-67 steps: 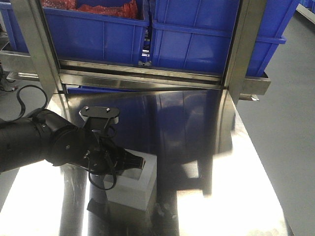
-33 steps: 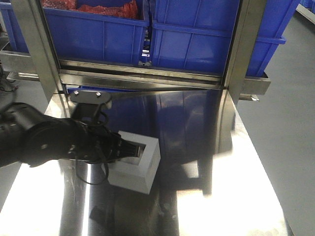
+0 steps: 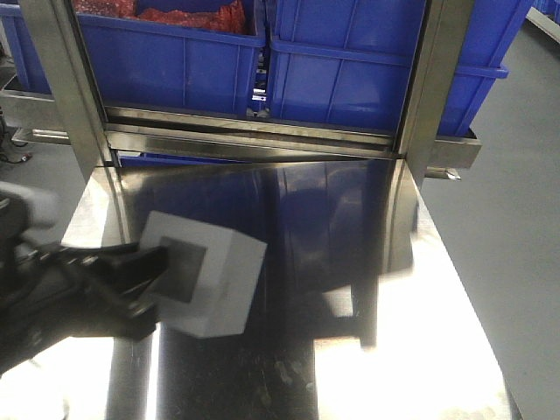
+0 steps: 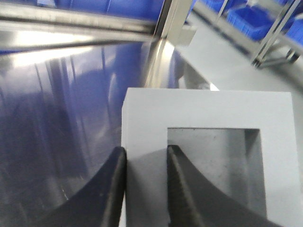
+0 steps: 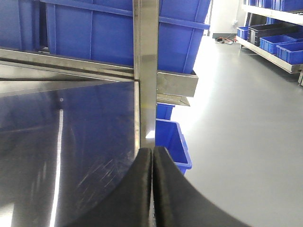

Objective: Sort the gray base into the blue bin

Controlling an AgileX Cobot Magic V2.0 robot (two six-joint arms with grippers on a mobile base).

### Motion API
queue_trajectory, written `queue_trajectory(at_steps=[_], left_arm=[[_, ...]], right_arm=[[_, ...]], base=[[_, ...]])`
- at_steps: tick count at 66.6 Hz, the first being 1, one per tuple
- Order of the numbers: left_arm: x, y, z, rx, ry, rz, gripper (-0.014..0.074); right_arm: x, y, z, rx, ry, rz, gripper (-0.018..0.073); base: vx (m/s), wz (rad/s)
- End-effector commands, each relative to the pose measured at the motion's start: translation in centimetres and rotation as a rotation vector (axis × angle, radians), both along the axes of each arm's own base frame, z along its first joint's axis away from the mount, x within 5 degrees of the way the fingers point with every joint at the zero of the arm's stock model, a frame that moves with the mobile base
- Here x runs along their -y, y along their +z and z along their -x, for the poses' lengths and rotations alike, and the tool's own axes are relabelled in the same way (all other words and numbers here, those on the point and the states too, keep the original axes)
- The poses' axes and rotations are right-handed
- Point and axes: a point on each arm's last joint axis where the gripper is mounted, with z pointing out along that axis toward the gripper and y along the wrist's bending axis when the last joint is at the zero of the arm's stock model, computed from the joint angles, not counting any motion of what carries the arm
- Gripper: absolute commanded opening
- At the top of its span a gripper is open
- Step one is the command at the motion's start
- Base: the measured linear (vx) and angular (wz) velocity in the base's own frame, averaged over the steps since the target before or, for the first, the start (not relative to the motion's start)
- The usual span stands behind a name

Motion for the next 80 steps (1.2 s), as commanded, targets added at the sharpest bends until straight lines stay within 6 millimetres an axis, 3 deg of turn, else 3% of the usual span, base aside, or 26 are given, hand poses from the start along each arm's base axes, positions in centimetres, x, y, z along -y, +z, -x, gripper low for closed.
queue_trajectory(at_steps=[1,14,33,80], left_arm=[[-0.9,2.6,1.8,0.183,-0.022,0.122,-0.0007],[-3.4,2.6,5.4,0.285,-0.025,0.162,-0.0007],[-5.6,1.9,8.3,0.33,-0.018,0.147,-0.0007],[-6.0,1.5,8.7,0.298,-0.009,0.124,-0.0007]], right_arm=[[0.0,0.6,0.0,0.081,-0.003,0.018,-0.0005],[0.0,0.6,0.0,0.08,-0.003,0.018,-0.0005],[0.0,0.6,0.0,0.08,-0.003,0.018,-0.0005],[0.0,0.6,0.0,0.08,-0.003,0.018,-0.0005]], base=[[0.0,0.0],[0.0,0.0],[0.0,0.0],[0.0,0.0]])
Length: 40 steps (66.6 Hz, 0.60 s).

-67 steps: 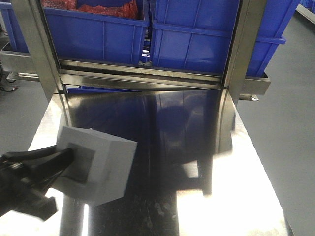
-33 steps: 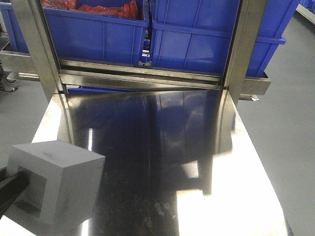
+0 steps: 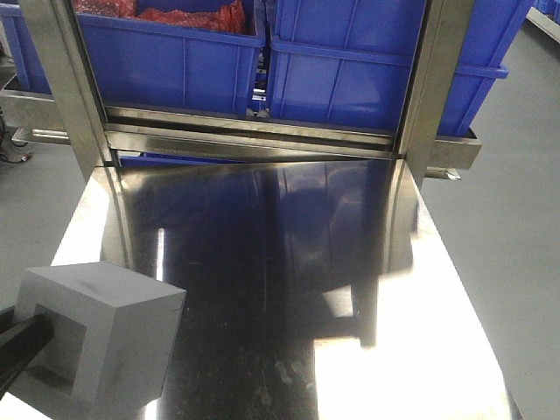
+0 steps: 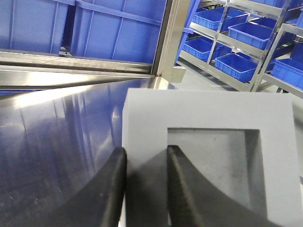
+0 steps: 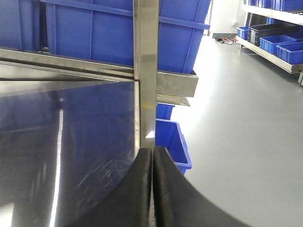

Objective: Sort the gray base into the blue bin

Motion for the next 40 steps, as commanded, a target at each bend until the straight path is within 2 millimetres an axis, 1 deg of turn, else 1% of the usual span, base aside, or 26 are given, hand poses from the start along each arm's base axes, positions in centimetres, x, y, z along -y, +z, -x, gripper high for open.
queue_trajectory(at_steps=[1,27,40], left_arm=[[0.23,1.94,0.03,0.105,-0.022,0.079,-0.0007],[0.23,1.94,0.03,0.105,-0.022,0.079,-0.0007],[0.23,1.94,0.03,0.105,-0.022,0.079,-0.0007]], right_arm=[[0.02,0.58,-0.03,0.08,-0.003,0.018,-0.0005],[0.02,0.58,-0.03,0.08,-0.003,0.018,-0.0005],[0.02,0.58,-0.03,0.08,-0.003,0.018,-0.0005]], base=[[0.0,0.0],[0.0,-0.01],[-0.02,-0.24]])
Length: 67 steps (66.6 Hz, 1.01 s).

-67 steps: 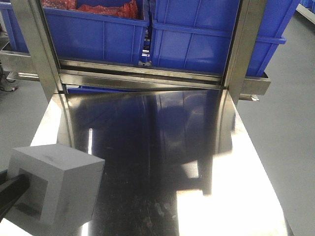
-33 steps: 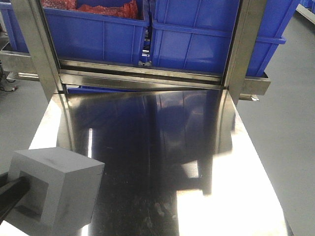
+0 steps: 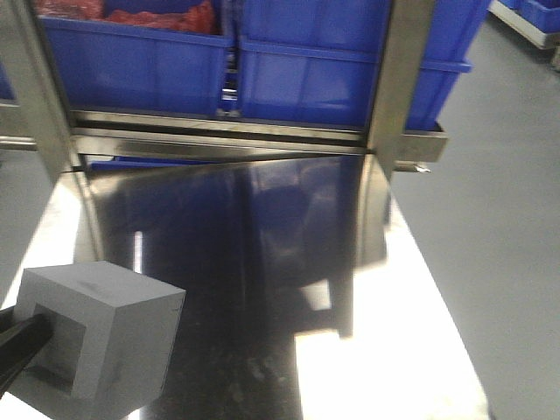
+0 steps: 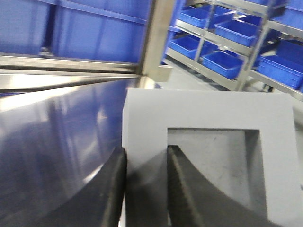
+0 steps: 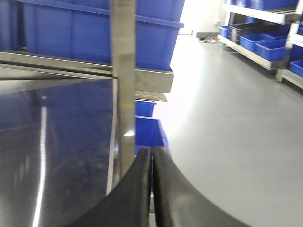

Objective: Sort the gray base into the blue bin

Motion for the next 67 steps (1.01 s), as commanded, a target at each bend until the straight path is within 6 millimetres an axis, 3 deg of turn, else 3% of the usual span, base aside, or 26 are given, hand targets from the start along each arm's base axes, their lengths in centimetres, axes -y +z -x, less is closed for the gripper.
queue_trajectory(at_steps=[1,67], left_arm=[[0.23,1.94,0.03,0.105,-0.022,0.078,-0.0007],[0.23,1.94,0.03,0.105,-0.022,0.078,-0.0007]], right_arm=[[0.02,0.58,-0.03,0.08,-0.003,0.018,-0.0005],[0.02,0.57,-0.03,0.08,-0.003,0.017,-0.0005]], base=[[-0.04,-0.41],[-0.05,-0.56]])
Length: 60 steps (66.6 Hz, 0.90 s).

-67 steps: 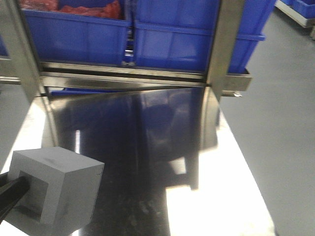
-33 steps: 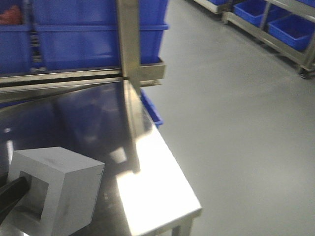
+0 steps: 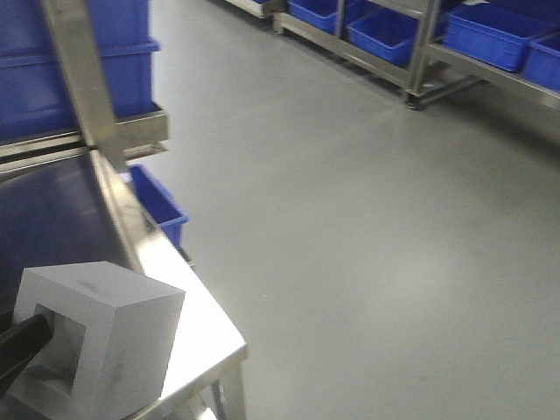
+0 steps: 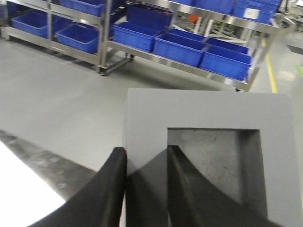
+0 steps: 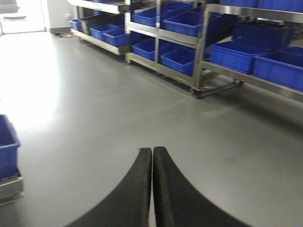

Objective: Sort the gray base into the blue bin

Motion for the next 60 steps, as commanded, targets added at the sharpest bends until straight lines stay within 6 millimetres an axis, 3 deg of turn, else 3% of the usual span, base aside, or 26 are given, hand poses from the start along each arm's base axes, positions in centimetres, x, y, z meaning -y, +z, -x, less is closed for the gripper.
queue_trajectory(at_steps=[1,60], left_arm=[[0.23,1.94,0.03,0.105,-0.022,0.078,-0.0007],[0.23,1.94,0.03,0.105,-0.022,0.078,-0.0007]], right_arm=[[0.02,0.57,-0.03,0.08,-0.003,0.017,-0.0005],[0.01,0.6,-0.03,0.082,-0.003,0.018,-0.0005]], base=[[-0.04,-0.52],[0.03,-0.63]])
